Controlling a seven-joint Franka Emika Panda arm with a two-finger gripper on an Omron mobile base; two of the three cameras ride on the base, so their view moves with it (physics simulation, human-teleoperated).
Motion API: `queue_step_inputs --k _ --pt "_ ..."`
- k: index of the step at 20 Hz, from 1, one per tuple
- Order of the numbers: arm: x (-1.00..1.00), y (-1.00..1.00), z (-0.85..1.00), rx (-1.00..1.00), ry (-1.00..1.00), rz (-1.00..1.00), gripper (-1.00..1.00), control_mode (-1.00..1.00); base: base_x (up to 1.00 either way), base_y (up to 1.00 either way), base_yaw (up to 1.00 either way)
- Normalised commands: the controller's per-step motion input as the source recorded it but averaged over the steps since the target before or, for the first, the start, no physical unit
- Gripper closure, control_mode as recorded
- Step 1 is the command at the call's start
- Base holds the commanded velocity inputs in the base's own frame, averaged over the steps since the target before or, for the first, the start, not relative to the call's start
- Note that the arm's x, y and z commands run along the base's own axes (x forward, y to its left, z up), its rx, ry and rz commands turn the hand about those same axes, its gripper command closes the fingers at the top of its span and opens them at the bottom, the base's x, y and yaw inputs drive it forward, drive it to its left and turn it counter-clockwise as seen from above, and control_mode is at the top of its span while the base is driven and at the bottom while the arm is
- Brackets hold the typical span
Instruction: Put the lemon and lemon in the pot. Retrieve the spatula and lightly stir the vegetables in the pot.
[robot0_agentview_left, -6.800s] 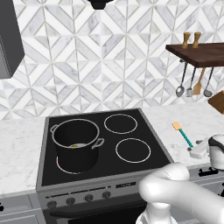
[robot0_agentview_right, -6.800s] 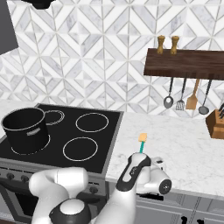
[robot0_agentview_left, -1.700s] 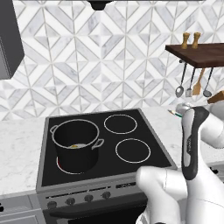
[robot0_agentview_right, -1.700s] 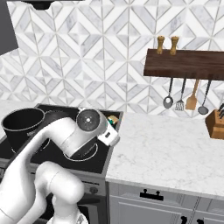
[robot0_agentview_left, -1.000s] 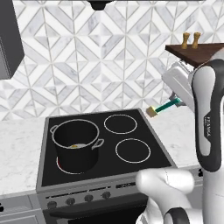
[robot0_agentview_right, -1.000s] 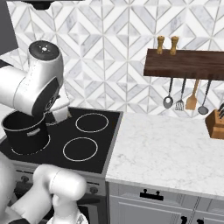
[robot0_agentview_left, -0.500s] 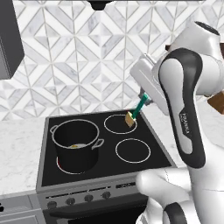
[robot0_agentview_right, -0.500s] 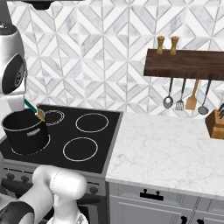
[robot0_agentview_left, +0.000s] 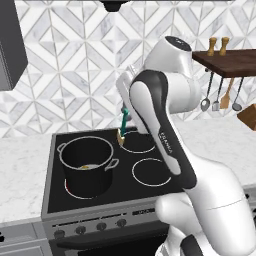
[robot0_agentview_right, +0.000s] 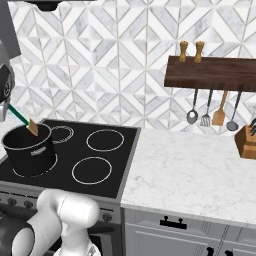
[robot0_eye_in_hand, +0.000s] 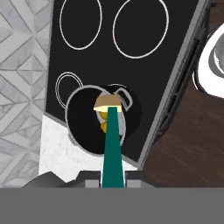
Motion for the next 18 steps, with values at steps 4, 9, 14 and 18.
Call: queue_step_inputs --k 4,9,14,18 --pt "0.38 0.63 -0.27 0.16 0.19 -0.13 1.00 -1.00 0.00 0.00 0.00" --pt "0.41 0.43 -0.34 0.12 0.17 -0.13 1.00 -1.00 0.00 0.00 0.00" --pt "0.36 0.34 -0.27 0.08 0.12 -0.14 1.00 -1.00 0.00 0.00 0.00" --pt "0.35 0.11 -0.24 0.07 0.08 -0.14 1.00 -1.00 0.00 0.00 0.00"
